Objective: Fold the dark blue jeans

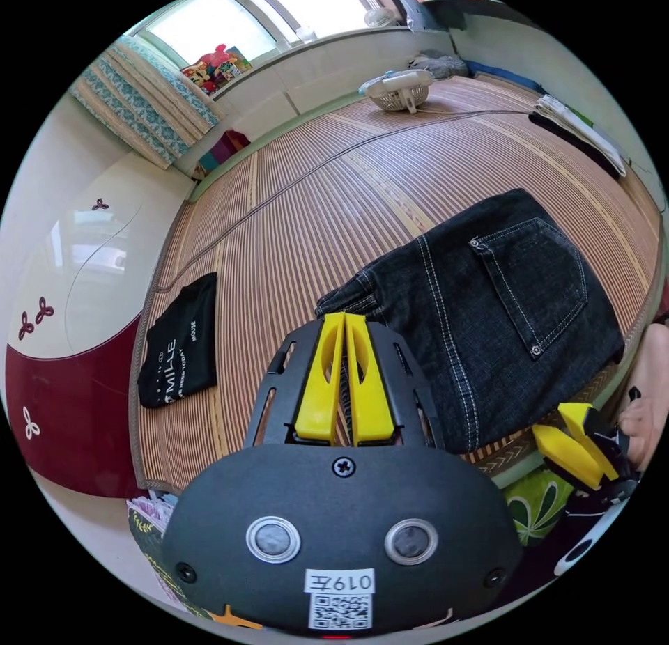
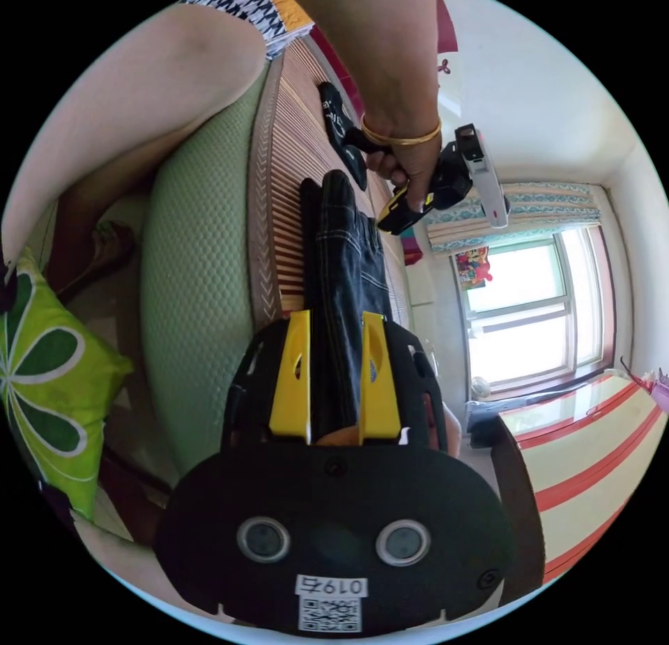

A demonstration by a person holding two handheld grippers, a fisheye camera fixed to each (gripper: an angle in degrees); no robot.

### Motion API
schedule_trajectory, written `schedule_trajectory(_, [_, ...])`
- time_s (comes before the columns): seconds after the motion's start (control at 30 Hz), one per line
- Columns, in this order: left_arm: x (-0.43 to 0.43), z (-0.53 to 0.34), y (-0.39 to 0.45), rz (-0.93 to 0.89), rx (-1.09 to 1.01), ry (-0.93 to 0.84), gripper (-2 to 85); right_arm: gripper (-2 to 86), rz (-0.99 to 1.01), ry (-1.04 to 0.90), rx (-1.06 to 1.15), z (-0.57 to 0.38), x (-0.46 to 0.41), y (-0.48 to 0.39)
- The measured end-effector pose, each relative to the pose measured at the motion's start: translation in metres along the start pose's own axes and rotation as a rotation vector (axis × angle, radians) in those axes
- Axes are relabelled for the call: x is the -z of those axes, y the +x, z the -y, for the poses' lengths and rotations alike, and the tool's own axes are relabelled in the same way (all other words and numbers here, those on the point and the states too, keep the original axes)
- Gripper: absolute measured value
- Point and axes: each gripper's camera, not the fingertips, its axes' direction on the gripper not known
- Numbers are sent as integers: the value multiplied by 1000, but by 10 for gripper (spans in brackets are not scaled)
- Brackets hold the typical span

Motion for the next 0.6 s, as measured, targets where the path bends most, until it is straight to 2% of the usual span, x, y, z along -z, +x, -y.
schedule_trajectory(0.6, [-11,26,-9,14,-57,-48,6,45,-95,-52,41,-34,-26,-7])
